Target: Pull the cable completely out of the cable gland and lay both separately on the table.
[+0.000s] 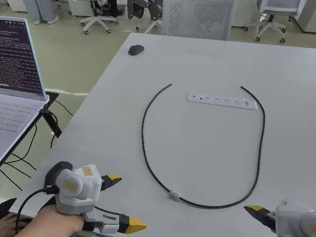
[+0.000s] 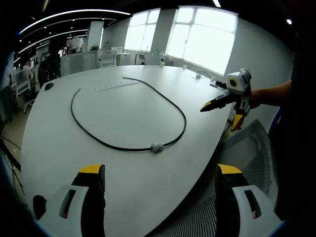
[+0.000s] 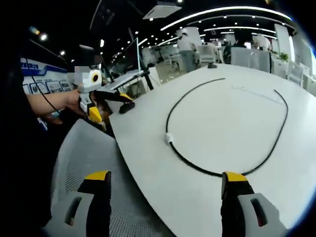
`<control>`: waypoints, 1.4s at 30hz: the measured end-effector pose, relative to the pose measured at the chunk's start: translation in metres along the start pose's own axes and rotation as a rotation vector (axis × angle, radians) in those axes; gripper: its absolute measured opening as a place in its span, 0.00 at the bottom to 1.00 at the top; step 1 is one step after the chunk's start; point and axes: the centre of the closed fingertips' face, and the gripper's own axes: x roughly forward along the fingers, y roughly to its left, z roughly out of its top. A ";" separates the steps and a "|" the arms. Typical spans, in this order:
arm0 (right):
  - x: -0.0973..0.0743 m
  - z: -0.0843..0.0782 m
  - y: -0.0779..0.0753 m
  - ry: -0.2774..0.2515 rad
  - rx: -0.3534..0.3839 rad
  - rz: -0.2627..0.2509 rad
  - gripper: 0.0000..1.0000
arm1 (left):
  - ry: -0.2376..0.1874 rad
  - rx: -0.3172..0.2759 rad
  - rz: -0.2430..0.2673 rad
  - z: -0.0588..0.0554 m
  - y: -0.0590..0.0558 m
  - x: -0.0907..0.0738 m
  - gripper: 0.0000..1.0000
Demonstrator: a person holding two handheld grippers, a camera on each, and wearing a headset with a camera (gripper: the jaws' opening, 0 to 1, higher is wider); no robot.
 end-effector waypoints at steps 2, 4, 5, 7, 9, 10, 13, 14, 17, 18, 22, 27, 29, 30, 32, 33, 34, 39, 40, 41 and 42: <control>0.002 0.000 -0.001 0.005 -0.004 0.002 0.90 | 0.008 0.001 0.000 -0.002 0.001 0.001 0.91; 0.005 0.001 -0.001 0.007 -0.003 0.003 0.89 | 0.007 0.001 -0.005 -0.001 0.002 0.002 0.91; 0.006 0.002 -0.001 0.009 -0.003 0.004 0.89 | 0.007 0.001 -0.006 -0.001 0.002 0.002 0.91; 0.009 0.003 -0.002 0.014 -0.004 0.004 0.88 | 0.001 0.000 -0.006 0.002 0.003 0.002 0.91; 0.011 0.005 -0.002 0.016 -0.002 0.005 0.88 | -0.006 -0.003 -0.006 0.004 0.004 0.002 0.91; 0.012 0.007 -0.003 0.016 -0.002 0.006 0.88 | -0.007 -0.004 -0.006 0.005 0.004 0.001 0.91; 0.016 0.011 -0.004 0.020 -0.008 0.007 0.87 | -0.014 -0.013 -0.002 0.006 0.006 0.001 0.91; 0.018 0.012 -0.004 0.021 -0.009 0.008 0.87 | -0.013 -0.016 -0.001 0.005 0.006 0.001 0.91; 0.025 0.015 -0.007 0.034 -0.014 0.011 0.86 | -0.009 -0.026 -0.001 0.002 0.007 0.001 0.91; 0.026 0.015 -0.008 0.037 -0.016 0.010 0.85 | -0.007 -0.027 0.000 0.001 0.008 0.002 0.91; 0.032 0.019 -0.008 0.043 -0.014 0.013 0.85 | -0.005 -0.035 -0.009 -0.001 0.007 0.002 0.91; 0.039 0.023 -0.007 0.060 -0.037 0.022 0.81 | -0.019 -0.038 -0.009 0.004 0.007 0.000 0.92; 0.044 0.025 -0.009 0.071 -0.034 0.027 0.78 | -0.020 -0.040 -0.006 0.004 0.007 -0.001 0.92; 0.045 0.027 -0.009 0.073 -0.034 0.026 0.77 | -0.019 -0.041 -0.006 0.003 0.007 -0.001 0.92; 0.049 0.030 -0.010 0.084 -0.038 0.026 0.75 | -0.013 -0.041 -0.008 0.001 0.007 -0.001 0.92; 0.051 0.032 -0.010 0.085 -0.041 0.027 0.74 | -0.006 -0.039 -0.010 -0.001 0.006 -0.001 0.92; 0.053 0.034 -0.010 0.083 -0.044 0.027 0.72 | -0.003 -0.037 -0.010 -0.002 0.006 -0.001 0.92; 0.064 0.036 -0.012 0.101 -0.046 0.032 0.67 | 0.009 -0.036 -0.019 -0.008 0.005 -0.001 0.91; 0.067 0.035 -0.012 0.114 -0.048 0.034 0.66 | 0.012 -0.036 -0.021 -0.009 0.004 -0.001 0.91; 0.068 0.034 -0.012 0.122 -0.050 0.034 0.65 | 0.014 -0.034 -0.021 -0.009 0.004 -0.001 0.91; 0.070 0.034 -0.013 0.128 -0.050 0.032 0.64 | 0.016 -0.028 -0.021 -0.009 0.004 -0.001 0.91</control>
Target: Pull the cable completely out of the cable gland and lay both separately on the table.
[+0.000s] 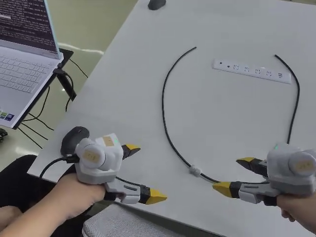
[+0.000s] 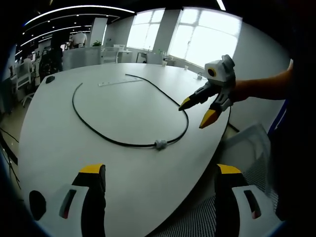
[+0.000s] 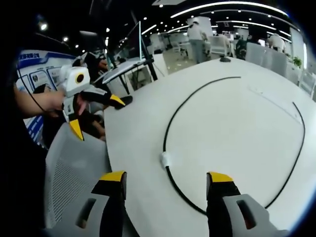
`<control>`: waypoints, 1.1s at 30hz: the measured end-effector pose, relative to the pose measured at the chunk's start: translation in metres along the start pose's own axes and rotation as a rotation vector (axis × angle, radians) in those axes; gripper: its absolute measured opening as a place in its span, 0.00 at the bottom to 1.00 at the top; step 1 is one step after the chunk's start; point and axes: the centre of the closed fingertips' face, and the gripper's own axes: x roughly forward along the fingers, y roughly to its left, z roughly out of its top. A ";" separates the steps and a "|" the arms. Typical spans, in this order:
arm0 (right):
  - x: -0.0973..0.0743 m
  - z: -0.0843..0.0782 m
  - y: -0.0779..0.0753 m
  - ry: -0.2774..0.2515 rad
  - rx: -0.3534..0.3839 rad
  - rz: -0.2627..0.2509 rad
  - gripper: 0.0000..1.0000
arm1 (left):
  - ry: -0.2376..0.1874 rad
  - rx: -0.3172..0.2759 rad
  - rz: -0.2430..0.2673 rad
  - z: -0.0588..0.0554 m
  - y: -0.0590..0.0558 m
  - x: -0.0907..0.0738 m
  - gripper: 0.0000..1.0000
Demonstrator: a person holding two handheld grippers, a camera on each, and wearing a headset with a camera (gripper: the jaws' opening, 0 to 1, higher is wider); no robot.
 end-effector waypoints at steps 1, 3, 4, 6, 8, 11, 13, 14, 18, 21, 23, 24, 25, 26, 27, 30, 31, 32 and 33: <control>0.002 0.000 -0.001 0.004 -0.002 0.002 0.63 | 0.003 0.008 0.000 0.000 0.000 0.000 0.91; 0.006 0.002 0.001 0.016 -0.008 0.005 0.62 | 0.003 0.004 -0.005 0.000 -0.001 0.000 0.92; 0.008 0.002 -0.001 0.021 -0.010 0.006 0.61 | -0.006 0.001 -0.010 0.001 -0.001 0.001 0.92; 0.012 0.002 -0.003 0.031 -0.006 0.008 0.60 | -0.001 0.003 -0.013 0.000 -0.001 0.002 0.91; 0.017 0.001 -0.004 0.045 -0.010 0.008 0.58 | 0.008 -0.002 -0.016 -0.003 -0.001 0.003 0.92; 0.024 0.001 -0.003 0.072 -0.025 0.014 0.55 | 0.013 -0.004 -0.021 -0.006 0.000 0.005 0.91; 0.029 0.000 -0.005 0.085 -0.031 0.018 0.54 | 0.013 -0.004 -0.026 -0.006 -0.001 0.006 0.91; 0.031 0.000 -0.005 0.088 -0.033 0.020 0.53 | 0.015 -0.005 -0.028 -0.007 -0.002 0.006 0.91; 0.040 -0.001 -0.005 0.113 -0.043 0.033 0.49 | 0.020 -0.011 -0.036 -0.010 -0.003 0.007 0.91; 0.047 -0.001 -0.002 0.134 -0.045 0.047 0.46 | 0.023 -0.015 -0.038 -0.011 -0.003 0.007 0.91; 0.052 -0.003 -0.002 0.149 -0.051 0.052 0.45 | 0.024 -0.018 -0.038 -0.012 -0.003 0.007 0.90; 0.054 -0.003 -0.002 0.152 -0.054 0.053 0.44 | 0.022 -0.022 -0.039 -0.012 -0.003 0.007 0.90; 0.056 -0.003 -0.001 0.159 -0.057 0.056 0.44 | 0.017 -0.022 -0.040 -0.011 -0.002 0.007 0.90; 0.057 -0.003 -0.001 0.160 -0.059 0.058 0.43 | 0.014 -0.022 -0.039 -0.011 -0.002 0.006 0.90; 0.060 -0.004 0.000 0.165 -0.061 0.059 0.42 | 0.011 -0.022 -0.039 -0.010 -0.002 0.006 0.90; 0.065 -0.005 0.002 0.182 -0.067 0.064 0.39 | 0.005 -0.026 -0.042 -0.009 -0.001 0.004 0.90; 0.068 -0.006 0.003 0.193 -0.069 0.066 0.38 | 0.005 -0.026 -0.043 -0.009 -0.001 0.004 0.90; 0.070 -0.006 0.003 0.200 -0.071 0.068 0.37 | 0.005 -0.026 -0.045 -0.010 -0.001 0.003 0.90; 0.072 -0.007 0.002 0.204 -0.076 0.066 0.36 | 0.007 -0.025 -0.048 -0.011 -0.001 0.003 0.90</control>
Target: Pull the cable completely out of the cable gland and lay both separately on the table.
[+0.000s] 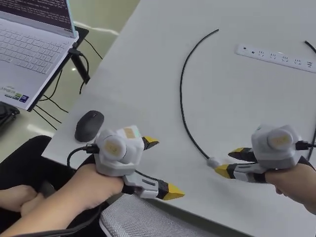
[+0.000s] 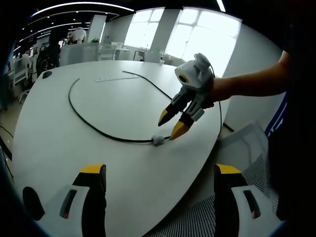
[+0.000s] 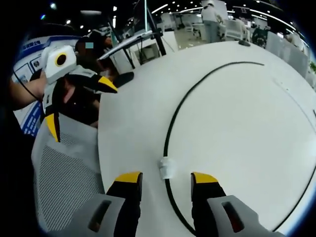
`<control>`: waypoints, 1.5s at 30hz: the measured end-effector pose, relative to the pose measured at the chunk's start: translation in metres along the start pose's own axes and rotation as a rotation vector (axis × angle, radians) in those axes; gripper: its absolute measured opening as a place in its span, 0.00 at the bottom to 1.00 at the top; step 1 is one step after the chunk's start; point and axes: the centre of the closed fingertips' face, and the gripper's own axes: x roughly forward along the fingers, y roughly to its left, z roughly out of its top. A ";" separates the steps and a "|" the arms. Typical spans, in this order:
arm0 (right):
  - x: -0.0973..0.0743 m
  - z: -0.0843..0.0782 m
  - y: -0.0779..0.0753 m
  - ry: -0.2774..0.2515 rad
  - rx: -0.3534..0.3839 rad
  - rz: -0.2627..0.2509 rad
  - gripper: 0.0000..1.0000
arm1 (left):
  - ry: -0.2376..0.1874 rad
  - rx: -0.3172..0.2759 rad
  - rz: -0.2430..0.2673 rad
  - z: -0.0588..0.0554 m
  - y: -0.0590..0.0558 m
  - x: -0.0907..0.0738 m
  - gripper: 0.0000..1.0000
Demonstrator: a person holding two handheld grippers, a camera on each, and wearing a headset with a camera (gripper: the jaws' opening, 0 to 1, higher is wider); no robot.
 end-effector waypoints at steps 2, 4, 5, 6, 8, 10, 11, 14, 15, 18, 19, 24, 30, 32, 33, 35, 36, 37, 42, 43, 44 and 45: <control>0.005 -0.001 -0.002 0.011 -0.005 0.000 0.34 | 0.005 0.000 0.000 -0.002 0.002 0.000 0.90; 0.008 -0.002 -0.001 0.025 -0.012 0.000 0.32 | 0.009 0.000 -0.001 -0.003 0.004 0.000 0.90; 0.009 -0.003 -0.001 0.036 -0.018 0.004 0.31 | 0.011 -0.001 0.000 -0.004 0.005 -0.001 0.90; 0.010 -0.004 0.000 0.044 -0.022 0.005 0.30 | 0.014 -0.002 -0.002 -0.004 0.005 0.000 0.89; 0.013 -0.004 0.000 0.049 -0.031 0.004 0.29 | 0.016 0.000 -0.007 -0.005 0.006 0.000 0.88; 0.014 -0.004 0.000 0.055 -0.034 0.007 0.28 | 0.020 0.003 -0.008 -0.005 0.007 0.000 0.88; 0.014 -0.004 0.001 0.059 -0.036 0.005 0.27 | 0.022 0.005 -0.008 -0.005 0.007 0.001 0.88; 0.015 -0.007 0.001 0.074 -0.041 0.002 0.25 | 0.022 0.006 -0.012 -0.005 0.007 0.002 0.88; 0.015 -0.007 0.000 0.076 -0.044 0.001 0.24 | 0.023 0.009 -0.015 -0.005 0.007 0.002 0.87; 0.016 -0.010 -0.001 0.094 -0.056 -0.001 0.22 | 0.033 0.013 -0.023 -0.007 0.005 0.004 0.85; 0.017 -0.010 0.000 0.098 -0.063 0.000 0.20 | 0.034 0.014 -0.024 -0.007 0.004 0.004 0.85; 0.017 -0.013 0.000 0.109 -0.075 0.005 0.15 | 0.036 0.010 -0.034 -0.007 0.002 0.006 0.82; 0.021 -0.011 0.002 0.118 -0.087 0.009 0.10 | 0.033 0.008 -0.037 -0.006 0.001 0.006 0.83; 0.023 -0.011 0.001 0.120 -0.091 0.010 0.08 | 0.034 0.009 -0.036 -0.006 0.001 0.005 0.84; 0.023 -0.012 0.001 0.124 -0.088 0.012 0.08 | 0.035 0.006 -0.036 -0.007 0.001 0.005 0.84; 0.023 -0.011 0.001 0.129 -0.092 0.013 0.08 | 0.034 0.005 -0.037 -0.007 0.000 0.005 0.84; 0.023 -0.011 0.001 0.132 -0.096 0.012 0.08 | 0.035 0.005 -0.038 -0.008 0.000 0.005 0.84; 0.023 -0.011 0.001 0.133 -0.099 0.011 0.08 | 0.039 0.005 -0.038 -0.009 0.000 0.005 0.84; 0.020 -0.010 0.002 0.136 -0.093 0.007 0.07 | 0.030 0.009 -0.042 -0.006 -0.002 0.006 0.87; 0.018 -0.010 0.003 0.136 -0.088 0.008 0.07 | 0.026 0.008 -0.044 -0.004 -0.002 0.007 0.88; 0.016 -0.009 0.003 0.136 -0.088 0.009 0.07 | 0.024 0.009 -0.047 -0.002 -0.004 0.007 0.88; 0.014 -0.009 0.004 0.137 -0.089 0.008 0.07 | 0.023 0.011 -0.050 -0.001 -0.005 0.008 0.89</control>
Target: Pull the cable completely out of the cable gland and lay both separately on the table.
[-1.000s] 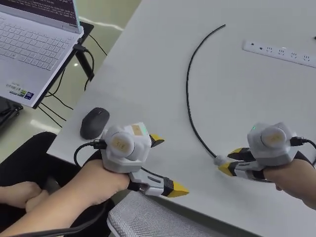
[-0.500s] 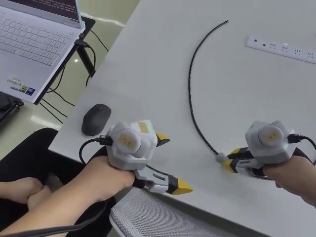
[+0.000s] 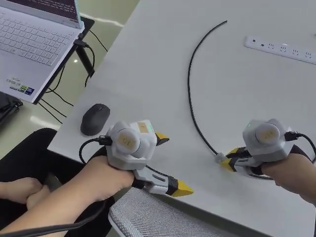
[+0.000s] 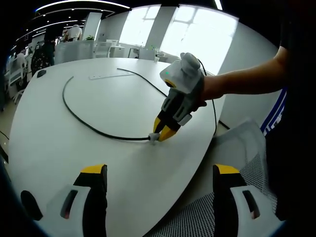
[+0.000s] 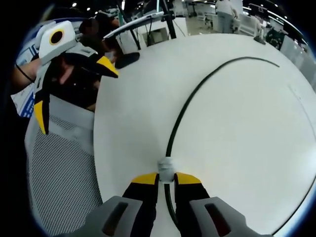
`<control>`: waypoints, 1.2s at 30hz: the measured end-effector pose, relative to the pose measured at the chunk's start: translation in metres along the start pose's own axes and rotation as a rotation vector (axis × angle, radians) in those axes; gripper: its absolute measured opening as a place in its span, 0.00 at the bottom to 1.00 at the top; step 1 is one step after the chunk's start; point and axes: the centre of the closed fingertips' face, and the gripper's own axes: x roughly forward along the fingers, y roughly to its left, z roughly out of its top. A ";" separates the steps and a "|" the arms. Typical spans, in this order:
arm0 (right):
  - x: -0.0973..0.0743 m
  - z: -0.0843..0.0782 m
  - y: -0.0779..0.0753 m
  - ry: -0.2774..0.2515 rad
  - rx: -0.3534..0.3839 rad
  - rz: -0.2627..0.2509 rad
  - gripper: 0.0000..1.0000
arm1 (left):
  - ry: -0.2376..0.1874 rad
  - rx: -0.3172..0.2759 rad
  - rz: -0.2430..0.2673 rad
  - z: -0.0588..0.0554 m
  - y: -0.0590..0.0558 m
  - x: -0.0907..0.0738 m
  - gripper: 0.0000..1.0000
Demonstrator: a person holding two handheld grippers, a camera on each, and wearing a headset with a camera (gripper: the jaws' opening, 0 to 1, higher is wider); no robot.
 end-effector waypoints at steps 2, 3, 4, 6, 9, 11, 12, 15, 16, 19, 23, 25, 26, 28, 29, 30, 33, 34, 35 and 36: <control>-0.005 -0.002 0.001 0.005 0.001 -0.001 0.07 | 0.003 0.007 -0.006 0.003 -0.002 0.002 0.90; -0.008 -0.003 0.001 0.003 0.001 0.001 0.07 | -0.001 0.014 -0.008 0.006 -0.003 0.003 0.90; -0.010 -0.003 0.003 0.003 0.000 0.004 0.07 | -0.002 0.016 -0.011 0.008 -0.004 0.004 0.90; -0.016 -0.005 0.004 0.000 0.003 0.009 0.07 | -0.005 0.026 -0.017 0.014 -0.008 0.005 0.90; -0.023 -0.005 0.007 -0.006 -0.001 0.013 0.07 | -0.004 0.041 -0.027 0.020 -0.013 0.008 0.89; -0.027 -0.008 0.006 -0.015 -0.004 0.017 0.07 | -0.008 0.052 -0.040 0.027 -0.019 0.010 0.89; -0.030 -0.008 0.008 -0.017 -0.005 0.020 0.07 | -0.010 0.062 -0.047 0.030 -0.023 0.012 0.90; -0.040 -0.008 0.014 -0.019 -0.019 0.027 0.07 | -0.009 0.081 -0.060 0.037 -0.029 0.018 0.90; -0.044 -0.009 0.015 -0.020 -0.026 0.029 0.07 | -0.010 0.089 -0.066 0.040 -0.032 0.020 0.90; -0.055 -0.009 0.019 -0.024 -0.045 0.033 0.07 | -0.019 0.102 -0.070 0.046 -0.037 0.025 0.93; -0.068 -0.009 0.025 -0.032 -0.065 0.043 0.07 | -0.020 0.108 -0.095 0.053 -0.048 0.032 0.95; -0.074 -0.011 0.025 -0.027 -0.092 0.040 0.07 | -0.019 0.118 -0.100 0.057 -0.053 0.036 0.95; -0.077 -0.013 0.027 -0.025 -0.099 0.044 0.07 | -0.020 0.120 -0.102 0.059 -0.054 0.037 0.95; -0.084 -0.014 0.028 -0.029 -0.112 0.045 0.07 | -0.028 0.116 -0.111 0.064 -0.059 0.039 0.95; -0.086 -0.014 0.029 -0.029 -0.119 0.046 0.07 | -0.031 0.114 -0.117 0.066 -0.062 0.041 0.95; -0.090 -0.014 0.030 -0.031 -0.127 0.046 0.07 | -0.036 0.115 -0.121 0.069 -0.065 0.042 0.96; -0.099 -0.014 0.033 -0.038 -0.149 0.048 0.07 | -0.041 0.122 -0.132 0.073 -0.071 0.046 0.98; -0.101 -0.013 0.034 -0.039 -0.154 0.048 0.07 | -0.038 0.125 -0.132 0.074 -0.073 0.048 0.98; -0.104 -0.013 0.034 -0.039 -0.171 0.045 0.07 | -0.038 0.129 -0.133 0.075 -0.074 0.049 0.97; -0.106 -0.012 0.034 -0.041 -0.183 0.042 0.07 | -0.039 0.131 -0.135 0.076 -0.075 0.050 0.97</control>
